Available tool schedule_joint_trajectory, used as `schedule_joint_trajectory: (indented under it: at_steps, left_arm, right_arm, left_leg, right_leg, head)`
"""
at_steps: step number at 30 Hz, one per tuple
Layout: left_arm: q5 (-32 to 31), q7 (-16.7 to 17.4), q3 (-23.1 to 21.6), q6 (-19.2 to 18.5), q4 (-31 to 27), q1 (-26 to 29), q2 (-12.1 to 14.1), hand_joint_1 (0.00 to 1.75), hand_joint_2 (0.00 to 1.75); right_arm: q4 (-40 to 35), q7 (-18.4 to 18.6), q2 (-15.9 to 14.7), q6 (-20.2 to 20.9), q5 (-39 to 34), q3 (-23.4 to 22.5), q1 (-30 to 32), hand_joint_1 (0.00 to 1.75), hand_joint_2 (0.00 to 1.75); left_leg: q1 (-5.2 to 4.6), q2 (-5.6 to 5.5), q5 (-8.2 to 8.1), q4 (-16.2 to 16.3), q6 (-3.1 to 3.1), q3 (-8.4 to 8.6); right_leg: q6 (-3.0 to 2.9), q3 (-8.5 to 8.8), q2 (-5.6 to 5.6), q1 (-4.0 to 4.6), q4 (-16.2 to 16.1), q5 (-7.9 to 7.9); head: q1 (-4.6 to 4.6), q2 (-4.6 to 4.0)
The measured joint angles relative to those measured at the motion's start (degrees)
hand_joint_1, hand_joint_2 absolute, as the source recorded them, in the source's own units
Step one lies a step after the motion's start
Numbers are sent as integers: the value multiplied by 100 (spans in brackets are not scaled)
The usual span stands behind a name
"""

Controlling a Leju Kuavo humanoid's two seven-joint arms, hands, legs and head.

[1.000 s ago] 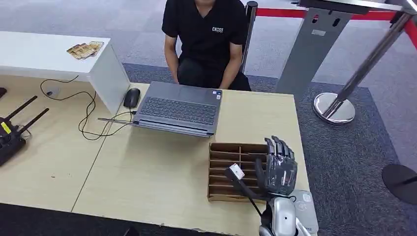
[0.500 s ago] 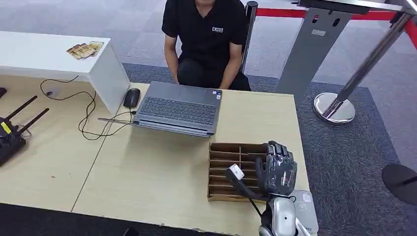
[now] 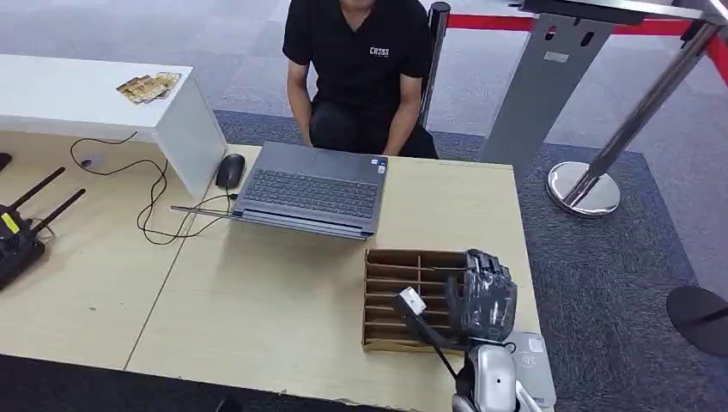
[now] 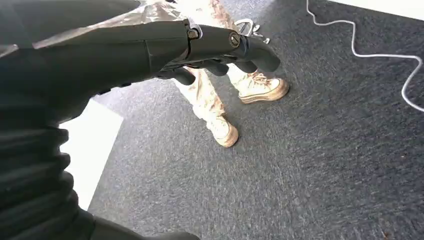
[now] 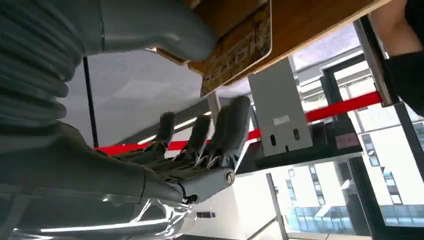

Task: Pass the card to the sensor for recognition and then transmit it.

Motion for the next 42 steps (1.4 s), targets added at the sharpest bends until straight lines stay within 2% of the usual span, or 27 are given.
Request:
schedule_joint_trajectory:
  at_steps: [24,31,37,42]
  left_arm:
    - [-79,31,92,0,0,13,0,0,175]
    - [-129,44,221,0,0,35,0,0,175]
    - [-188,46,359,0,0,58,0,0,175]
    - [-223,59,477,0,0,70,-2,0,175]
  right_arm:
    - [-114,-2,-4,0,120,-7,27,175,175]
    - [-735,636,-236,-2,558,15,134,175,175]
    - [-1384,710,-485,-2,590,-22,341,175,175]
    - [-1815,710,-562,-2,601,-160,513,175,175]
  left_leg:
    - [0,1,0,0,0,0]
    - [0,0,0,0,0,1]
    - [-1,0,0,1,0,0]
    - [-1,0,0,0,0,0]
  right_leg:
    - [0,-1,0,0,0,0]
    - [0,-1,0,0,-1,0]
    - [0,-2,0,-1,-2,0]
    - [0,-2,0,-1,-2,0]
  head:
    - [0,0]
    - [2,0]
    - [2,0]
    - [2,0]
